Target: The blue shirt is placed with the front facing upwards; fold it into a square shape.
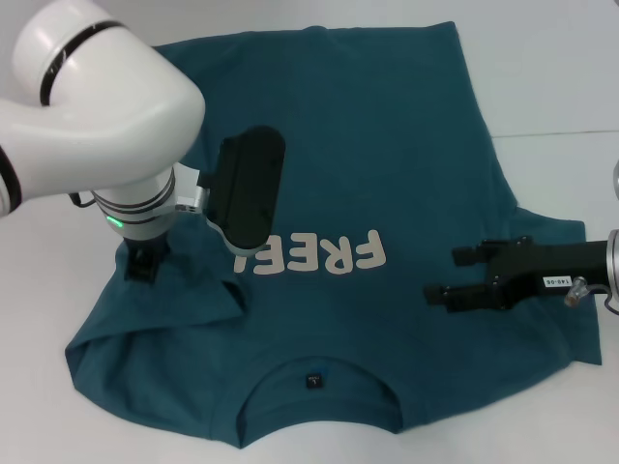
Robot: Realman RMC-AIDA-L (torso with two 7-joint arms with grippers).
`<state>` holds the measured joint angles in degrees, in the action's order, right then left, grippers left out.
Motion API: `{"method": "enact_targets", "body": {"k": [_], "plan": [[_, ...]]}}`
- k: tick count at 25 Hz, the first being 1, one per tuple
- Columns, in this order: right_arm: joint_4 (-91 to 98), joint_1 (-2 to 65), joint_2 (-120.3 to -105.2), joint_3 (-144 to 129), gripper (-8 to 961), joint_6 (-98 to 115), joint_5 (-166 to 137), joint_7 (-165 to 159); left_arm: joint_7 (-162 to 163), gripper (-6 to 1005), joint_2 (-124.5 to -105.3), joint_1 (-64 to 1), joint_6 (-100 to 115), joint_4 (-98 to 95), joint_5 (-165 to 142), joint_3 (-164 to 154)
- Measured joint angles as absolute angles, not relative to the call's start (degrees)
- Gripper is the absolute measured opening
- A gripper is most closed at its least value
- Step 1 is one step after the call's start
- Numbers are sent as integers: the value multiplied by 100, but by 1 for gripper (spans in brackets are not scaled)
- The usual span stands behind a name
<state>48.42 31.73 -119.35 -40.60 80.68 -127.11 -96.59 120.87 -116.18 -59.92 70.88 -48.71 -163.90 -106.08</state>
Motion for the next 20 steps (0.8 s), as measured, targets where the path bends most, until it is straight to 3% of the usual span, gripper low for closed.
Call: {"method": "enact_targets", "body": {"k": [7, 20], "plan": [[4843, 3195, -11934, -4060, 917, 8068, -12708, -9645, 11641, 10, -11672, -5817, 8061, -5627, -16378, -10118], [4843, 3242, -11906, -4061, 917, 8027, -12713, -9623, 10883, 13, -12072, -5585, 9113, -6585, -16374, -9199]]}}
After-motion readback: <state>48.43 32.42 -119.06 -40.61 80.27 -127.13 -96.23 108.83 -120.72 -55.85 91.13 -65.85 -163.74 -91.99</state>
